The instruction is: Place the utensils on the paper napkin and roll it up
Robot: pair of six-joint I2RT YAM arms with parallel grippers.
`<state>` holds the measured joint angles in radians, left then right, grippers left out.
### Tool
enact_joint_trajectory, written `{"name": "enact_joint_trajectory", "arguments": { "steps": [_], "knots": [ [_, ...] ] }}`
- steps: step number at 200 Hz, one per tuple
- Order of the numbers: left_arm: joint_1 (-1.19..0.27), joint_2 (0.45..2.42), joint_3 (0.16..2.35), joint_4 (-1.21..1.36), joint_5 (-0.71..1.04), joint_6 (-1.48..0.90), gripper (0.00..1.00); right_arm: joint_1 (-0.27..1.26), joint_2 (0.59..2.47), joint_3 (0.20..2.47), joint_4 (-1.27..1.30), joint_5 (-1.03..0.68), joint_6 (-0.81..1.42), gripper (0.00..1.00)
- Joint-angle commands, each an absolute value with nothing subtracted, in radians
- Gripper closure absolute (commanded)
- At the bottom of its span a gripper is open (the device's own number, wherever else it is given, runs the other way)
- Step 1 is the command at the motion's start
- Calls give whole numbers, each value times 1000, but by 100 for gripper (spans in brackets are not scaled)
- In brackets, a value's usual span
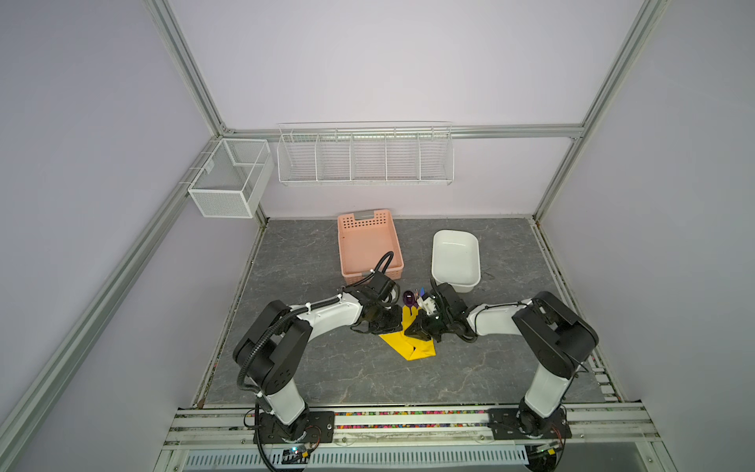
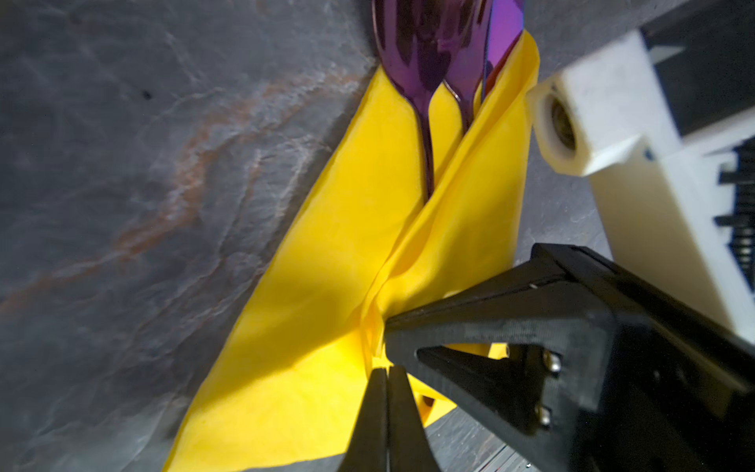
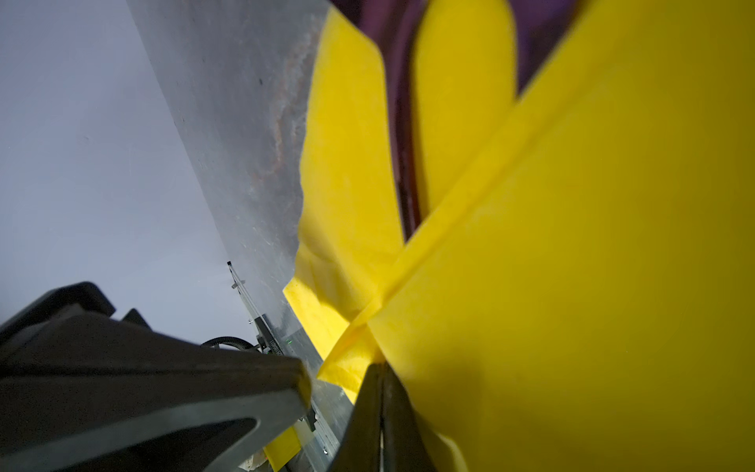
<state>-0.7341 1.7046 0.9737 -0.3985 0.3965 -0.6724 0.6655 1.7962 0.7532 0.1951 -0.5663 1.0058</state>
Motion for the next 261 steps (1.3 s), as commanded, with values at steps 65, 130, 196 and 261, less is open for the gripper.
{"name": "enact_joint_trajectory", "arguments": {
  "steps": [65, 130, 196, 261],
  "knots": [
    [-746, 1784, 1031, -386, 440, -679, 100, 683, 1835, 750, 103, -537, 1011, 93],
    [-748, 1821, 1034, -454, 391, -670, 100, 686, 1778, 762, 81, -543, 1005, 92],
    [-748, 1828, 1026, -469, 373, -664, 100, 668, 1544, 729, -125, -504, 932, 87],
    [-749, 1836, 1028, -469, 373, -661, 100, 654, 1387, 616, -256, -495, 891, 91]
  ]
}}
